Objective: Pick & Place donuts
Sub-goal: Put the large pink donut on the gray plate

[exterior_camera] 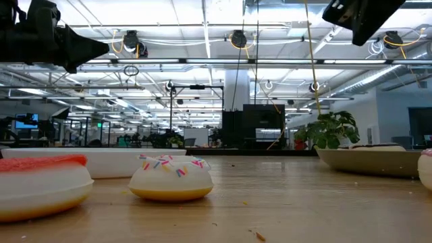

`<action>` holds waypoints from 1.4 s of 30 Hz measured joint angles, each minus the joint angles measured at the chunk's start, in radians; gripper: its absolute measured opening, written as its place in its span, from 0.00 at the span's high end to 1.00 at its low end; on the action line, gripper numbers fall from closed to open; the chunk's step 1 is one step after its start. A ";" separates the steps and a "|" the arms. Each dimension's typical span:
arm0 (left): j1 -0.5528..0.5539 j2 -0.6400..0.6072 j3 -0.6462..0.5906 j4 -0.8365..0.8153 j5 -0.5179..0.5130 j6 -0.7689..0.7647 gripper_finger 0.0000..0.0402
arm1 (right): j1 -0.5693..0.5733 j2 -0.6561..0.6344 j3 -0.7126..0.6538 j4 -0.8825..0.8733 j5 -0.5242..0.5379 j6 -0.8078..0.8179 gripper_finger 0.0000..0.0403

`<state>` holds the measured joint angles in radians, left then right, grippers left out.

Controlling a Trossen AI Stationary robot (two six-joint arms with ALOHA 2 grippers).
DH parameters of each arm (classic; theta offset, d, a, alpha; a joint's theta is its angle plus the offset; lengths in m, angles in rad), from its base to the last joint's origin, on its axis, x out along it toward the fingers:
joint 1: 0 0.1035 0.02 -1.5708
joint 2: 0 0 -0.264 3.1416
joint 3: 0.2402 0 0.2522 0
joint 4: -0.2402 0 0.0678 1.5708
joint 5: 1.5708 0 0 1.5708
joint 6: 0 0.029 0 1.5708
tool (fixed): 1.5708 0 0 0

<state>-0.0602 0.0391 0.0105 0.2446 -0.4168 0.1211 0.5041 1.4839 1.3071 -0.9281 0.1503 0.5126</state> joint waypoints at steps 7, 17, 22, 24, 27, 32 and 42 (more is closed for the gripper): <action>0.000 0.000 0.000 0.001 0.000 -0.026 0.91 | 0.050 0.116 0.168 -0.070 0.002 -0.008 1.00; 0.000 0.000 0.000 0.000 -0.003 -0.022 0.91 | 0.142 0.333 0.331 -0.175 -0.130 0.018 1.00; 0.000 0.000 0.000 0.002 -0.004 -0.022 0.91 | 0.187 0.367 0.341 -0.169 -0.130 0.022 1.00; 0.000 0.000 0.000 0.017 -0.009 -0.021 0.91 | 0.196 0.367 0.342 -0.168 -0.130 0.035 1.00; 0.000 0.000 0.000 0.044 -0.011 -0.019 0.91 | 0.199 0.366 0.342 -0.171 -0.130 0.072 1.00; 0.000 0.000 0.000 0.065 -0.012 0.030 0.91 | 0.198 0.363 0.343 -0.169 -0.130 0.056 1.00; 0.000 0.000 0.000 0.060 -0.012 0.034 0.91 | 0.204 0.361 0.329 -0.089 -0.141 0.022 0.89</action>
<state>-0.0604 0.0391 0.0109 0.3050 -0.4286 0.1547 0.7082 1.8454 1.6359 -1.0171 0.0097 0.5341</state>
